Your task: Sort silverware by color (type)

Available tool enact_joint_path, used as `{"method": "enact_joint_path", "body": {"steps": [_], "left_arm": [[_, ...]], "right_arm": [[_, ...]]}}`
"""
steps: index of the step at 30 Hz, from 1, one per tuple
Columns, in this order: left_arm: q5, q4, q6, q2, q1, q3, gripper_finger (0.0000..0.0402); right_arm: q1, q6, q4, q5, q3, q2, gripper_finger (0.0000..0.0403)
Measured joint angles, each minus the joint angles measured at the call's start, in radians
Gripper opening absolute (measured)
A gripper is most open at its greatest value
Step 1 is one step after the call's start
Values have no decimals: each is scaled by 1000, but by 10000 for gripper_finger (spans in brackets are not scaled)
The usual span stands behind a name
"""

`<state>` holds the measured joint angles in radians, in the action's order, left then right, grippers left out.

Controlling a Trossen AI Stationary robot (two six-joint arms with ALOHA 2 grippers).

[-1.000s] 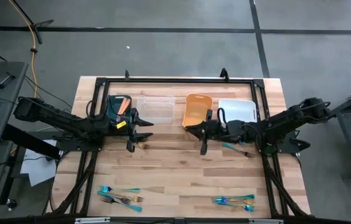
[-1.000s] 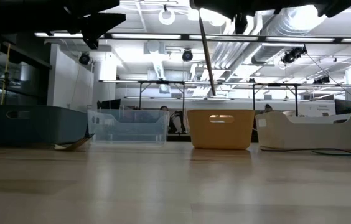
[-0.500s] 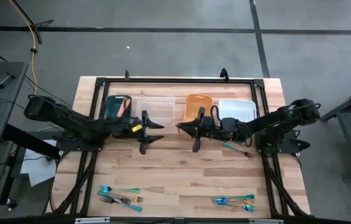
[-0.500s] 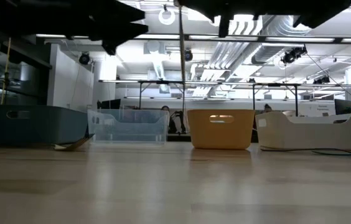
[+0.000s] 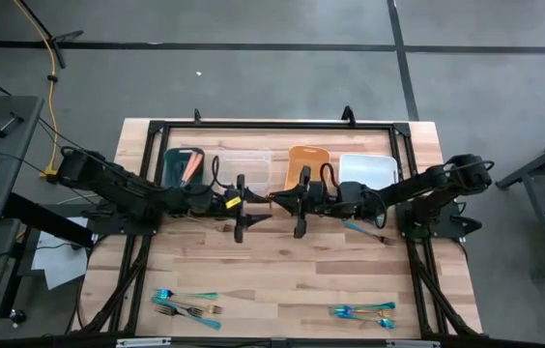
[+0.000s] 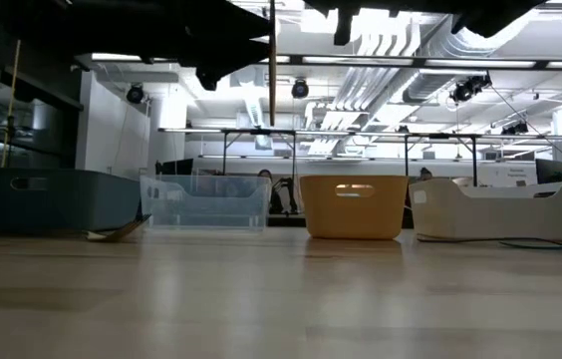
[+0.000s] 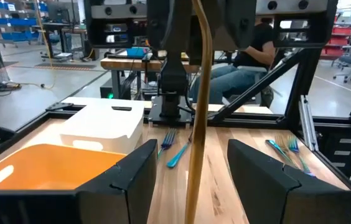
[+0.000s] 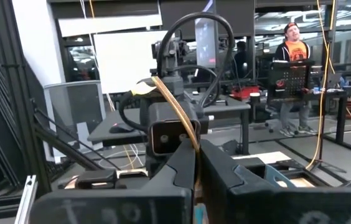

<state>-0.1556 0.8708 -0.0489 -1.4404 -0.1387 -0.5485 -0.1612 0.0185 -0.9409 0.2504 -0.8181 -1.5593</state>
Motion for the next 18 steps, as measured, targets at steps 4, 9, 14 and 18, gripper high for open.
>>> {"method": "enact_joint_path", "body": {"steps": [4, 9, 14, 18], "left_arm": [[20, 0, -21, -34, 0, -30, 184], [16, -4, -44, -62, 3, -50, 135], [11, -5, -37, -62, 13, -50, 23], [13, -25, -36, -62, 19, -50, 18]], "right_arm": [[0, 0, -7, 0, 0, 0, 3], [0, 0, -13, 0, 0, 0, 3], [0, 4, -10, 5, 0, 0, 3], [0, 9, 9, 6, 0, 0, 8]]}}
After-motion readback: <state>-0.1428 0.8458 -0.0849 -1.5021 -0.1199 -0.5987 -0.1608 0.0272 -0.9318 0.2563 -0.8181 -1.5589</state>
